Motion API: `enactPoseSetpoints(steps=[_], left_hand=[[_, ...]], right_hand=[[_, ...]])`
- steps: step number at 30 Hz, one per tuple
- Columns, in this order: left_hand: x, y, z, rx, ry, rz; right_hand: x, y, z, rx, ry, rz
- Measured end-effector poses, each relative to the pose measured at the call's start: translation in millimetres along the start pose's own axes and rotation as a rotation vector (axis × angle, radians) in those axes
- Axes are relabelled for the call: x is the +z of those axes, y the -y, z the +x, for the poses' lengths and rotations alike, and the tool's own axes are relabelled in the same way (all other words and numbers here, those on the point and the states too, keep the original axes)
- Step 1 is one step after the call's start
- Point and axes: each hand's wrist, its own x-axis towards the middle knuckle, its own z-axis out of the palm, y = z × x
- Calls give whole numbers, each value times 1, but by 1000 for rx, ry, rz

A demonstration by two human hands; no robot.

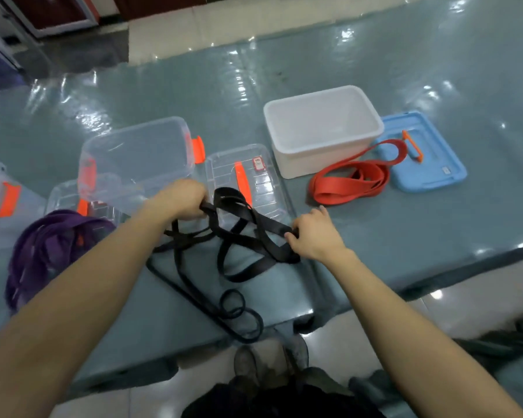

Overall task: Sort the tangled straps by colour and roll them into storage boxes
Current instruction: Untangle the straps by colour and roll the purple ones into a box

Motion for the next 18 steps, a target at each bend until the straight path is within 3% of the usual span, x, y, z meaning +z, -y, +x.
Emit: enactPoseSetpoints(steps=[3,5,10,18], left_hand=[[-41,25,-35,56,198,-244],[-65,37,-66,105,169,-440],[-97,54,-127,149,-135,-947],[-159,79,-194,203,-715,-1843]], right_hand=[[-7,41,17,-62,14,2],[-9,68,27,-105,-25,89],[-14,120,47,-210,24,176],[-19,138,66,-250,174,-1]])
